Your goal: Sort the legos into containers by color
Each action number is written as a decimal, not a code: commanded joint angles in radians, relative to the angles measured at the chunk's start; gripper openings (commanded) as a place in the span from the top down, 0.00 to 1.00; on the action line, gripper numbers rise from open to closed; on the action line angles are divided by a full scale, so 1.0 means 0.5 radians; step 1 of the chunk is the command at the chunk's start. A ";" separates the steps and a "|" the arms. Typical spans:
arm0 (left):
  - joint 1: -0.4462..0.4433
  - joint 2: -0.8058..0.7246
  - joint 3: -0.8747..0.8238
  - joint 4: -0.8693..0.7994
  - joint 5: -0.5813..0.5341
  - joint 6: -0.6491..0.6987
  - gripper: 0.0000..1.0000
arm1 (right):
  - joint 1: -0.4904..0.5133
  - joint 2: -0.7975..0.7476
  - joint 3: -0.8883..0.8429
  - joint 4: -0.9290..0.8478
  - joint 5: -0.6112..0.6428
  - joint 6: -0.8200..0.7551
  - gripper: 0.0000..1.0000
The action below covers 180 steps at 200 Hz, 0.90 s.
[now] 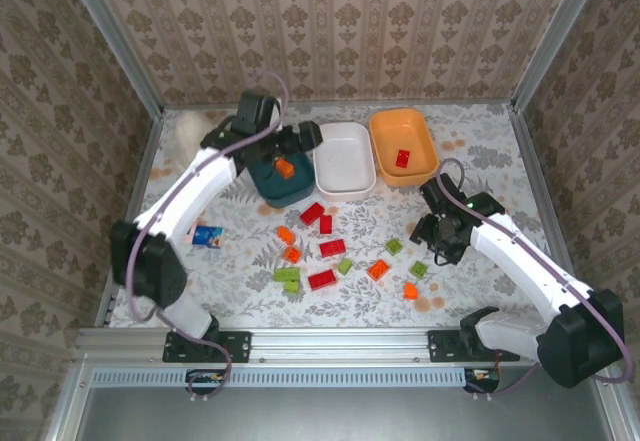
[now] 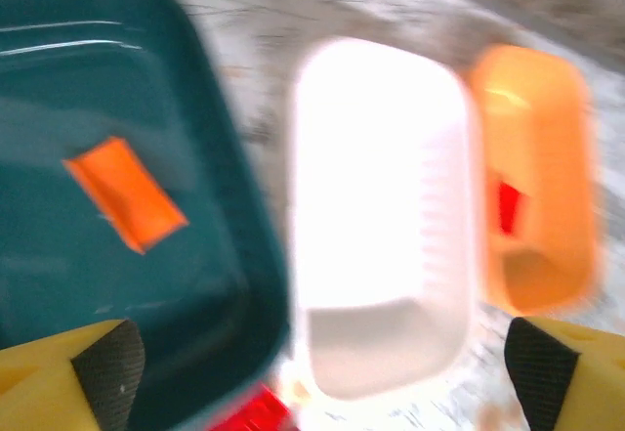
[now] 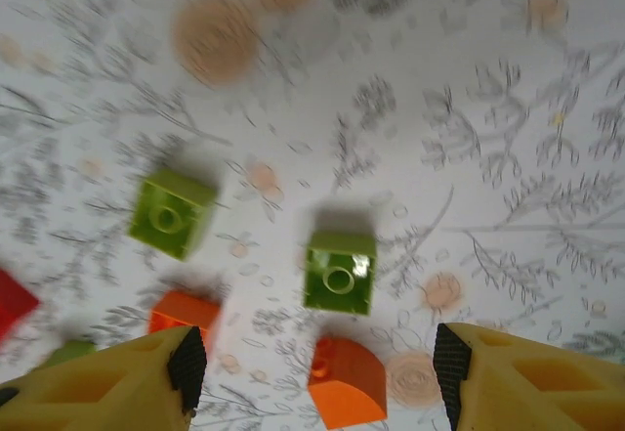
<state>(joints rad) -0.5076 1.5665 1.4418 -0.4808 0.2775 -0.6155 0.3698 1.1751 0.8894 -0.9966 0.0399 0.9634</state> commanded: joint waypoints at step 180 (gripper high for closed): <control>-0.313 -0.904 -1.067 0.131 0.379 0.137 0.00 | -0.104 0.417 -0.470 0.634 -0.382 0.119 0.59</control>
<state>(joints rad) -0.6662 1.1023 0.8909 -0.4290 0.4751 -0.5423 0.3195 1.3750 0.6594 -0.6991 -0.1314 1.0054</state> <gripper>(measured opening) 0.999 0.472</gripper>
